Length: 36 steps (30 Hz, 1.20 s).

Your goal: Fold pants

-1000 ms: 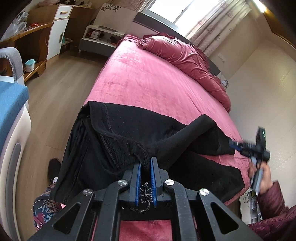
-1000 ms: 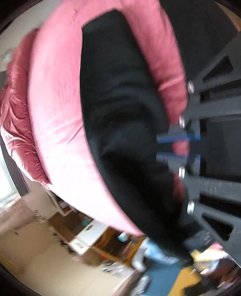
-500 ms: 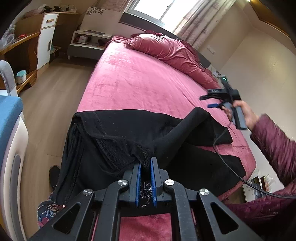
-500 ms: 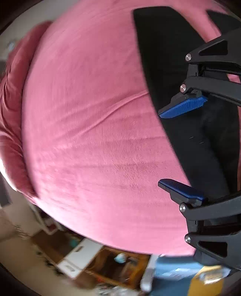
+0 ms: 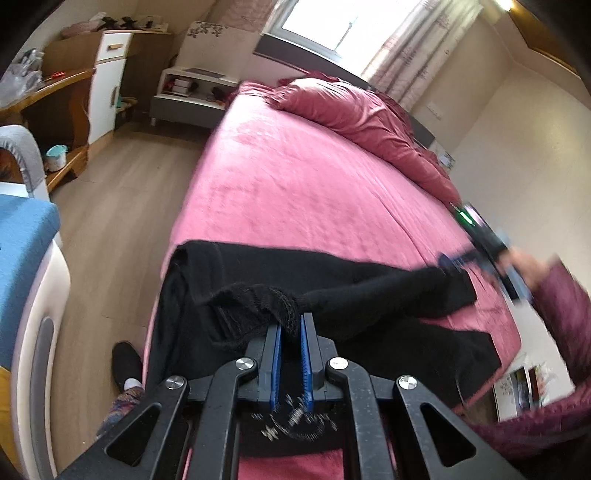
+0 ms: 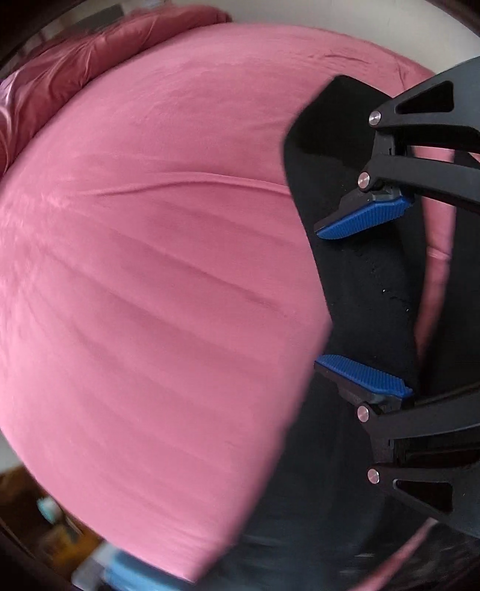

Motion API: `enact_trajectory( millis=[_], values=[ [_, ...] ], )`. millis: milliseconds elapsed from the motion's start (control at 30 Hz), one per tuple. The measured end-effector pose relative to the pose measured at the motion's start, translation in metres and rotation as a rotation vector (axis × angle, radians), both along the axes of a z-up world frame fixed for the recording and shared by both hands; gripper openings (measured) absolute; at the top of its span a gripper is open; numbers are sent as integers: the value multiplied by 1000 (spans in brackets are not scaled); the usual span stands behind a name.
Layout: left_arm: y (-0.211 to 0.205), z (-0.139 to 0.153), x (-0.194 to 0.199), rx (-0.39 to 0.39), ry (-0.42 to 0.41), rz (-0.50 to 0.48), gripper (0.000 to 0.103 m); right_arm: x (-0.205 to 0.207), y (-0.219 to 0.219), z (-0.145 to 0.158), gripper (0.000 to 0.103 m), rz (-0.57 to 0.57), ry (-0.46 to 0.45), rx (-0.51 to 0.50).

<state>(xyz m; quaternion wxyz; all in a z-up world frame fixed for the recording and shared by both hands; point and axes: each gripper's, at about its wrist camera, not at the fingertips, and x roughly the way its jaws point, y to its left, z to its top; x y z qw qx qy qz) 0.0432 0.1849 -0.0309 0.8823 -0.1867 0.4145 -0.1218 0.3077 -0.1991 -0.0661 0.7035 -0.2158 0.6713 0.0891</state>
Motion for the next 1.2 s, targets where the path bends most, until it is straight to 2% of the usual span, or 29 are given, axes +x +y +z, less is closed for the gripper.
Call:
enact_trajectory(
  millis=[100,233,333,400,500,600,667,733,867,967,1033,1067,1133,1200],
  values=[
    [7,-9,14,27,30,49,9,-50,-19,13,65,-40,-54,62],
    [6,-23,23,76,78,83,9,-119,-43,17,66,-207,-144,223],
    [5,-33,23,88,115,99,9,-162,-60,5,65,-352,-184,282],
    [4,-37,20,98,128,100,9,-182,-72,3,66,-440,-219,342],
    [4,-40,13,102,133,104,9,-209,-110,-1,66,-665,-289,459],
    [5,-40,8,107,135,107,9,-223,-138,-7,66,-816,-310,531],
    [5,-41,6,116,139,103,9,-229,-149,1,66,-875,-352,566],
    [2,-41,7,124,142,101,9,-223,-148,23,66,-845,-415,531],
    [2,-43,5,127,148,101,9,-196,-129,58,66,-736,-425,535],
    [3,-45,2,111,153,101,9,-163,-109,66,67,-677,-360,497],
    [2,-47,1,110,153,93,9,-147,-92,69,67,-661,-323,390],
    [2,-46,0,111,151,90,9,-143,-91,67,67,-673,-310,369],
    [2,-46,-2,102,143,85,9,-125,-90,58,67,-690,-229,310],
    [3,-45,-3,90,134,79,9,-105,-89,48,67,-708,-182,180]
  ],
)
